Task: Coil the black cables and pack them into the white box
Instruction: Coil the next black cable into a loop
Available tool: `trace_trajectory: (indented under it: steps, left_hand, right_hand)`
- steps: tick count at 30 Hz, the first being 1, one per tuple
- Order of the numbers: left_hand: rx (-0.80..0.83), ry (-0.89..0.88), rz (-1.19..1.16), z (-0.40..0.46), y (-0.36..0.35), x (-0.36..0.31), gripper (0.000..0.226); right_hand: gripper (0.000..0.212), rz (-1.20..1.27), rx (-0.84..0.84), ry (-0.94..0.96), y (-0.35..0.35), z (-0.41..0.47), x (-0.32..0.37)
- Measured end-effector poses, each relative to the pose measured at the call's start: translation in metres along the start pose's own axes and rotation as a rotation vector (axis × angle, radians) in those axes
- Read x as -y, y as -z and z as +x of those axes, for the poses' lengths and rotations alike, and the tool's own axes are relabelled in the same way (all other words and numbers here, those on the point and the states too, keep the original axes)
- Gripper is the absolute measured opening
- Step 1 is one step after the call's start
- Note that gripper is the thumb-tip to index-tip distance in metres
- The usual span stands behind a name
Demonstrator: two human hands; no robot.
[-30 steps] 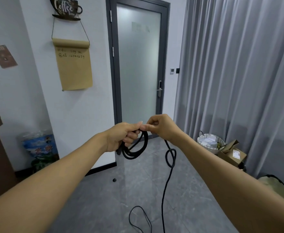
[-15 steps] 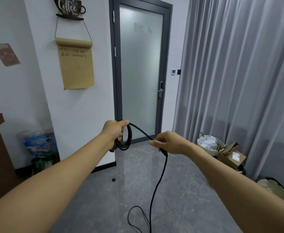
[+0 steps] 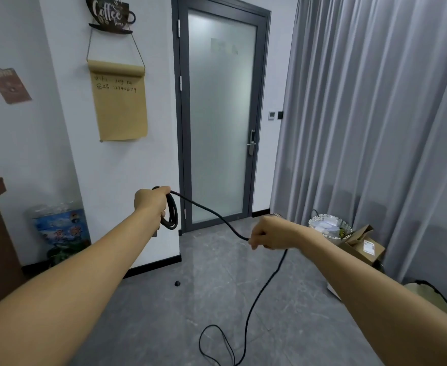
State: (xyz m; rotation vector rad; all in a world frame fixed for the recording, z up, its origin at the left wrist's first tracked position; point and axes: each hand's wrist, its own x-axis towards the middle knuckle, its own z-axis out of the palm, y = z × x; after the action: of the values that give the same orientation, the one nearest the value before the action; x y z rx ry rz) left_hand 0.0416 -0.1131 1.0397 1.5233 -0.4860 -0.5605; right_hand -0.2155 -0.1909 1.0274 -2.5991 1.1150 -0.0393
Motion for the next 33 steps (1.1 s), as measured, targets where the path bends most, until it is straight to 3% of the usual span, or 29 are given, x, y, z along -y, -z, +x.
trace_trajectory:
  steps: [5,7,10,13,16,19,22,26,29,31,33]
  left_hand:
    - [0.076,-0.053,-0.027,-0.008,0.0,-0.008,0.023]
    - [0.111,-0.071,-0.051,-0.012,-0.002,-0.013,0.029]
    - [0.166,-0.086,-0.072,-0.019,-0.004,-0.017,0.033]
    - [0.192,-0.058,-0.11,-0.023,-0.006,-0.02,0.031]
    - [0.215,-0.046,-0.177,-0.023,-0.007,-0.024,0.031]
    - [0.201,-0.096,-0.158,-0.021,-0.008,-0.026,0.034]
    - [0.178,-0.133,-0.142,-0.02,-0.008,-0.031,0.033]
    - [0.222,-0.187,-0.121,-0.02,-0.008,-0.039,0.036]
    - [0.238,-0.192,-0.169,-0.019,-0.006,-0.053,0.036]
    - [0.238,-0.193,-0.184,-0.018,-0.004,-0.059,0.036]
    - [0.252,-0.183,-0.182,-0.019,-0.007,-0.057,0.036]
  right_hand:
    - [0.01,0.015,-0.042,-0.262,-0.007,0.014,-0.002]
    - [0.016,0.247,-0.231,-0.355,-0.005,0.021,-0.007]
    - [0.011,0.795,-0.603,-0.421,0.002,0.026,-0.003]
    - [0.023,1.136,-0.779,-0.327,0.015,0.027,0.014]
    - [0.016,1.388,-0.618,-0.078,0.028,0.021,0.027]
    - [0.034,1.251,-0.321,0.052,0.033,0.017,0.026]
    - [0.035,1.126,-0.165,0.107,0.03,0.017,0.02]
    - [0.028,0.844,0.057,0.07,0.03,0.009,0.01]
    - [0.032,0.776,0.22,-0.009,0.035,-0.002,-0.001]
    - [0.033,0.708,0.142,-0.051,0.041,-0.008,-0.002]
    - [0.031,0.548,-0.153,-0.09,0.045,-0.005,-0.001]
